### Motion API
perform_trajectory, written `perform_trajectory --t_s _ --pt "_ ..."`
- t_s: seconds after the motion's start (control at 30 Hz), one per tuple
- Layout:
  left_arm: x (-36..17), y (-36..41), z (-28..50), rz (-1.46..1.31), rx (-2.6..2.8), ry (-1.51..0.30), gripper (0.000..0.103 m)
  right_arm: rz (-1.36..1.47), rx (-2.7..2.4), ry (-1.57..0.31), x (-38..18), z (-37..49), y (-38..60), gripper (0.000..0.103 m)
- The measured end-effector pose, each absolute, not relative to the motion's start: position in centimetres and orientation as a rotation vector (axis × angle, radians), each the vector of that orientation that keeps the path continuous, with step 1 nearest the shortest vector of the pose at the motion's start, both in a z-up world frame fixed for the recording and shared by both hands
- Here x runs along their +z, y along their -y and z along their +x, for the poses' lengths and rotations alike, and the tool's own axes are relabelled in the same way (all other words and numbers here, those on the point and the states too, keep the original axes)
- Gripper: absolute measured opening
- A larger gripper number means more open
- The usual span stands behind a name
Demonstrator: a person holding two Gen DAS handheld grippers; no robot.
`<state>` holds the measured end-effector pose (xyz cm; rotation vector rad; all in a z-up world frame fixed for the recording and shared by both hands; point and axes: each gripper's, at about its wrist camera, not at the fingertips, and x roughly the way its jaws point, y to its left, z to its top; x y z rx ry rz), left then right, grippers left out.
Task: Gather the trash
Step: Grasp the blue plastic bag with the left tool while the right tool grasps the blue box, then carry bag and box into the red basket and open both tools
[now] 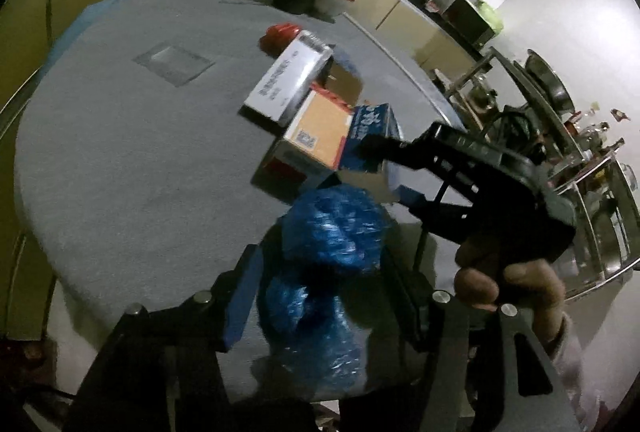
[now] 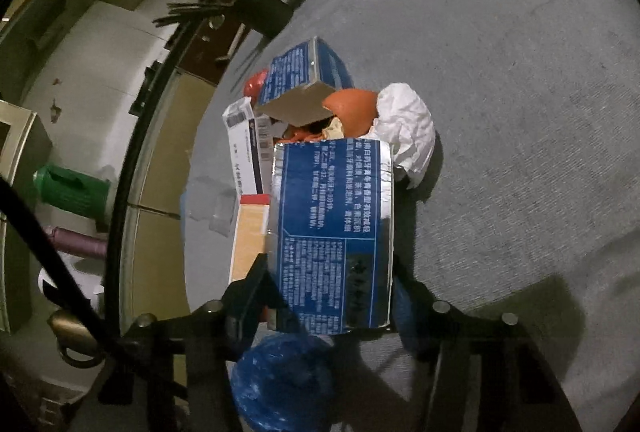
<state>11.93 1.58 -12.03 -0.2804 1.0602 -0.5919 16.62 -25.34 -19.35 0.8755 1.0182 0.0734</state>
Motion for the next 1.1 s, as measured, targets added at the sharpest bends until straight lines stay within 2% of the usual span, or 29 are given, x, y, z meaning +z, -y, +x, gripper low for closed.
perform_trajectory --t_s 0.13,0.27,0.3,0.33,0.37,0.53,0.87,1.1 --pt "-11.5 -0.5 11.9 -0.256 -0.600 -1.023 0.069 0.860 0.091 -0.992 -18.7 15.0 26.0 0.059" --pt "-12.8 1.1 12.3 -0.172 -0.585 -1.041 0.069 0.877 0.137 -0.957 -17.8 12.8 27.0 0.059" --pt "-13.3 1.5 12.7 -0.163 -0.577 -1.060 0.068 0.879 0.146 -0.946 -17.6 12.3 27.2 0.059" --pt "-13.7 1.5 12.8 -0.170 -0.580 -1.071 0.057 0.878 0.148 -0.935 -17.3 11.6 27.6 0.059" --pt "-14.2 1.6 13.1 -0.174 -0.574 -1.088 0.051 0.878 0.150 -0.927 -17.0 10.9 28.0 0.059" --pt "-14.5 2.0 13.0 -0.194 -0.556 -1.072 0.045 0.890 0.128 -0.890 -16.5 7.1 30.6 0.059" --pt "-12.3 5.8 10.3 -0.065 -0.581 -1.012 0.041 0.920 0.046 -0.786 -16.0 -0.6 36.6 0.059" --pt "-9.8 12.9 7.0 0.063 -0.763 -0.984 0.041 0.954 -0.056 -0.716 -16.2 -6.9 41.4 0.059"
